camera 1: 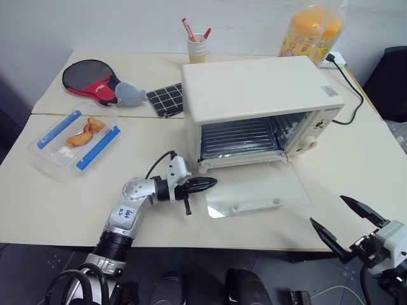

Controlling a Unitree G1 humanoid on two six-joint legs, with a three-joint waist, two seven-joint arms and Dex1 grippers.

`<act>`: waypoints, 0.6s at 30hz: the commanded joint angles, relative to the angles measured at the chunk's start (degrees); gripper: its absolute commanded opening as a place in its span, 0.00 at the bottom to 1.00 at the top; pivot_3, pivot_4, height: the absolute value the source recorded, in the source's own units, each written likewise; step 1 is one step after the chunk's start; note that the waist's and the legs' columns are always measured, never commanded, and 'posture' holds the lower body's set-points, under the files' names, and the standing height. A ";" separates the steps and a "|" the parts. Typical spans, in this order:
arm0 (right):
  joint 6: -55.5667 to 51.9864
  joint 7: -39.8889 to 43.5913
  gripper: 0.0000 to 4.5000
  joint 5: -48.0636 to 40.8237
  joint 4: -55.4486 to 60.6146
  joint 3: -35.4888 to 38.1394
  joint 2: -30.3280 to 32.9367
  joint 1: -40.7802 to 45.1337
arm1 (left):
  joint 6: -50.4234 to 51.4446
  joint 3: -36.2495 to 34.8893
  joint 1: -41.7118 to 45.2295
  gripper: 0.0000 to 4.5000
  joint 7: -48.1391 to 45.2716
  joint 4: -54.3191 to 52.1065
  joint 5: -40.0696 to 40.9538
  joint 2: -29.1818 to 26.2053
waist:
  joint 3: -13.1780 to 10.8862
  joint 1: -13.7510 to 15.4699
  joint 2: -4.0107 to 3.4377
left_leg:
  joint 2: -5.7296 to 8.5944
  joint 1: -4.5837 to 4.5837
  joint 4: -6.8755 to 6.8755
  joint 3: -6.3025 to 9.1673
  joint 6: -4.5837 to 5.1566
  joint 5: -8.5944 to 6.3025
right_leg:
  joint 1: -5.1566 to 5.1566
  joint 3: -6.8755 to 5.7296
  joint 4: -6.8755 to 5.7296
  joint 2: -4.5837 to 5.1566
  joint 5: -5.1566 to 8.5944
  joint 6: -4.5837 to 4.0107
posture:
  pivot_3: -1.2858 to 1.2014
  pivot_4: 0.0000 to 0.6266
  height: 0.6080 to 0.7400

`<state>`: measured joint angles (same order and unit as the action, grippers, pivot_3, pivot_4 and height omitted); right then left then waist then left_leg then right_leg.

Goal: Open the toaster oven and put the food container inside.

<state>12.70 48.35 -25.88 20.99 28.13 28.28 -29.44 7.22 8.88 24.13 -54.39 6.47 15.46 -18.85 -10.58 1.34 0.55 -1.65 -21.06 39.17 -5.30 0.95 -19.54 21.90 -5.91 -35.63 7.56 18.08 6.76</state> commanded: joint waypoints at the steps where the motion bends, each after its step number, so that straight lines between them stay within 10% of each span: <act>1: 0.56 0.35 1.00 -0.51 0.70 -0.26 0.63 0.48 | -0.60 -2.64 1.00 0.01 1.54 -2.24 1.73 0.35 | 0.00 0.06 0.00 | 0.00 -0.02 0.00 0.01 0.00 0.00 | 0.00 -0.02 -0.01 0.00 0.00 0.00 | 0.52 0.24 1.00; 18: -7.12 -1.40 1.00 -1.17 7.55 -4.73 4.09 7.44 | -14.92 -9.88 19.27 0.01 -0.74 30.16 1.93 2.31 | 0.00 0.15 0.01 | 0.07 -0.03 0.04 -0.02 0.03 0.04 | -0.01 -0.06 -0.12 -0.03 -0.02 0.03 | 0.52 0.24 1.00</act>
<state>5.91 47.13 -25.98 26.61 23.09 31.43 -22.58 -5.43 1.37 41.11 -56.01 34.55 17.43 -16.39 -10.59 1.49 0.56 -1.57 -21.08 39.21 -5.31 0.98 -19.50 21.90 -5.97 -35.76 7.53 18.07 6.80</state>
